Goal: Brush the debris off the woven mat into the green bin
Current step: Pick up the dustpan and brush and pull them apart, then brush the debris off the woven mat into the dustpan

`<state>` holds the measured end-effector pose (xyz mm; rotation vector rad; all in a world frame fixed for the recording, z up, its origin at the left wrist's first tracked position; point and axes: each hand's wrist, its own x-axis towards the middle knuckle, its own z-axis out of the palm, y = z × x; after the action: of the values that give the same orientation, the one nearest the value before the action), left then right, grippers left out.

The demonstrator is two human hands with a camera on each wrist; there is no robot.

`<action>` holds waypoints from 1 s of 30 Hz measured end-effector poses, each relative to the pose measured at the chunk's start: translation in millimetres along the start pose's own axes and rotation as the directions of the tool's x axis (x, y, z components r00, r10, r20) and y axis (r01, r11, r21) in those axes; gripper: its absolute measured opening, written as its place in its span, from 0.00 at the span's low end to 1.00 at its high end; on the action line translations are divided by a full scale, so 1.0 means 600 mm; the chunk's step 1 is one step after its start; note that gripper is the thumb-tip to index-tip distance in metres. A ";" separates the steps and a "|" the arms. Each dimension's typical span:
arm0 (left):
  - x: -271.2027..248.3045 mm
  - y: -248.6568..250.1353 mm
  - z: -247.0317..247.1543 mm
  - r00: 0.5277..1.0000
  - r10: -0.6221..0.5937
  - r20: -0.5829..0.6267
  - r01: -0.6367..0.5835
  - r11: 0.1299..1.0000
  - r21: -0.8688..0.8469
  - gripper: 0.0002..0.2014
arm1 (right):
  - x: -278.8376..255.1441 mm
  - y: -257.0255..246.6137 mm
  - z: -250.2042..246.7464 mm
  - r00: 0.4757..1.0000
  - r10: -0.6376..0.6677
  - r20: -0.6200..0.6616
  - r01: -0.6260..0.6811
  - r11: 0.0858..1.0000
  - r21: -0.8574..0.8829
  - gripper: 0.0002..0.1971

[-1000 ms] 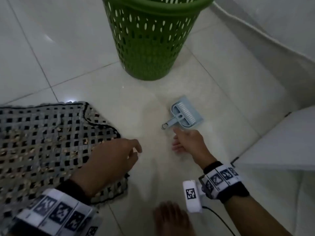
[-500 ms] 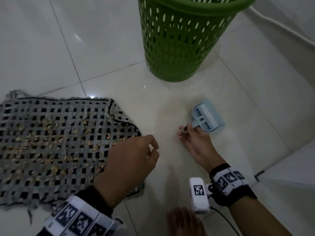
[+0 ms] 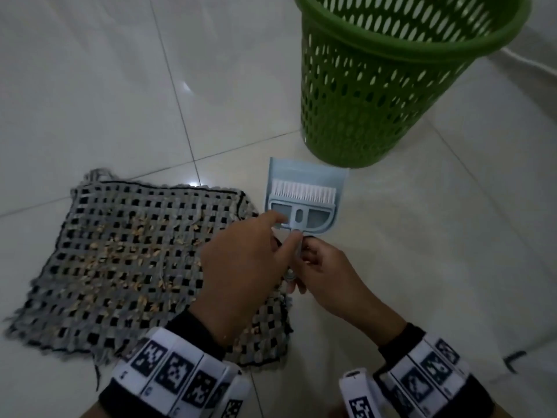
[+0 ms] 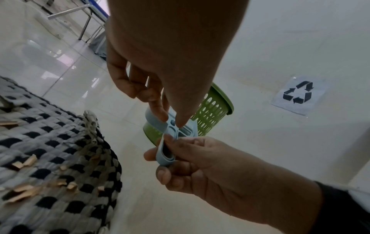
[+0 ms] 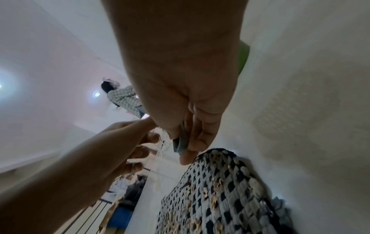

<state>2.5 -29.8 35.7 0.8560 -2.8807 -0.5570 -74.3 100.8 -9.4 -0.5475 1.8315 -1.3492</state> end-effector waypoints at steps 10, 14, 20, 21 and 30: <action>-0.014 -0.033 -0.003 0.986 -0.151 0.075 0.159 0.980 -0.118 0.20 | 0.013 -0.007 0.037 0.986 0.006 0.168 -0.006 1.000 -0.001 0.05; -0.017 -0.053 -0.006 0.984 -0.172 0.053 0.176 0.981 -0.080 0.22 | 0.024 -0.022 0.049 0.961 0.063 0.271 -0.079 0.996 0.049 0.08; -0.028 -0.099 -0.024 0.978 -0.203 0.044 0.204 0.979 -0.021 0.23 | 0.034 -0.044 0.083 0.887 0.157 0.434 -0.249 0.954 0.165 0.16; -0.031 -0.106 -0.028 0.977 -0.208 0.050 0.209 0.978 -0.019 0.23 | 0.034 -0.045 0.086 0.879 0.159 0.449 -0.248 0.958 0.147 0.17; -0.041 -0.189 -0.106 0.953 -0.288 0.099 0.301 0.937 -0.177 0.12 | 0.042 -0.040 0.111 0.767 0.216 0.604 -0.276 0.961 0.008 0.16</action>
<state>92.7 -125.0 53.7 1.2680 -2.7148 -0.8923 -39.3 34.7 -4.0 -0.5767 1.2523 -0.9322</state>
